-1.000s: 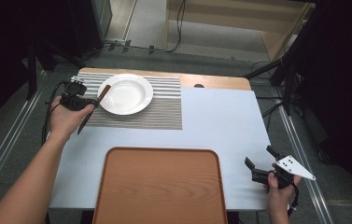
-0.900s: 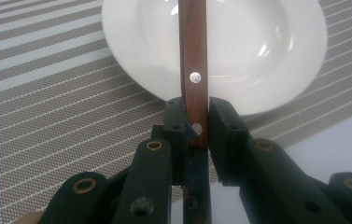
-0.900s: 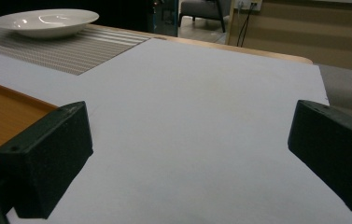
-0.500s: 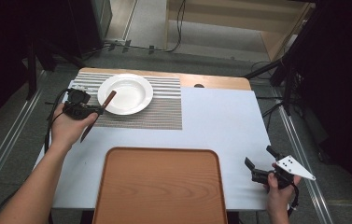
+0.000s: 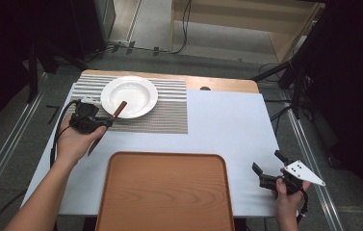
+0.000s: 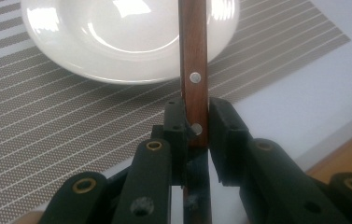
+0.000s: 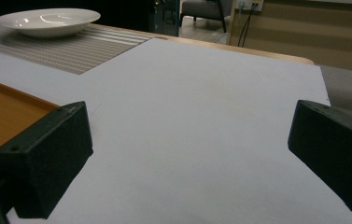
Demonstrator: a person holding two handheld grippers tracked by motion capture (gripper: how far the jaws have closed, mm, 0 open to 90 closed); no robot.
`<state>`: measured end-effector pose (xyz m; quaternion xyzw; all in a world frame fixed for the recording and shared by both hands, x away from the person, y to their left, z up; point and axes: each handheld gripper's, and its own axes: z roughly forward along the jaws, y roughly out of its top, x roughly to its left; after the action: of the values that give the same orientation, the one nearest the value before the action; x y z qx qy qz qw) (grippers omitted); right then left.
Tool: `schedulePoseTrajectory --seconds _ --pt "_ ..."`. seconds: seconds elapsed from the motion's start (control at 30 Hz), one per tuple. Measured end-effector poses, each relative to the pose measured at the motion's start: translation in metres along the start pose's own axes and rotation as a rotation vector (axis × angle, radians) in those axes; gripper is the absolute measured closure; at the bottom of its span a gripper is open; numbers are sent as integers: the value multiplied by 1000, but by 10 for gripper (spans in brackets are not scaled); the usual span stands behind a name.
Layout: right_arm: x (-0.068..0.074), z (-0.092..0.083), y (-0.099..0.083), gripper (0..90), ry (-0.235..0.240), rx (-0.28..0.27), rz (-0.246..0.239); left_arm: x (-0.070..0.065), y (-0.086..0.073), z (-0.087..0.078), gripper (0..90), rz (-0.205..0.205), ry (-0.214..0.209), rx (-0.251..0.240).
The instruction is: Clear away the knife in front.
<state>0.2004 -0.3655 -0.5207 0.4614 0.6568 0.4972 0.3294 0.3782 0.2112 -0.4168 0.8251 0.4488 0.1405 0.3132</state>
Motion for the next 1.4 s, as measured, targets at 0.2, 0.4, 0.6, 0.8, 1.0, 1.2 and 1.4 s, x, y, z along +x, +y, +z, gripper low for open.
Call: schedulePoseTrajectory --seconds 0.2,0.4,0.6,0.8,1.0,1.2,1.4 --pt "0 0 0 0 0 1 0 -18 -5 -5 766 39 -29 1" --pt "0 0 0 0 1 0 -2 -34 -11 -7 766 62 -48 -2" --pt "0 0 0 0 1 0 -1 -45 -16 -11 766 76 -64 -5" --pt "0 0 0 0 2 0 0 -54 -24 -19 766 69 -75 -17" --pt "0 0 0 0 2 -4 0 -64 -33 -28 766 65 -79 -22" --pt "0 0 0 0 2 -4 0 -72 -45 -33 766 57 -86 -29" --pt "0 0 0 0 1 -4 0 -79 -56 -35 766 39 -100 -36"
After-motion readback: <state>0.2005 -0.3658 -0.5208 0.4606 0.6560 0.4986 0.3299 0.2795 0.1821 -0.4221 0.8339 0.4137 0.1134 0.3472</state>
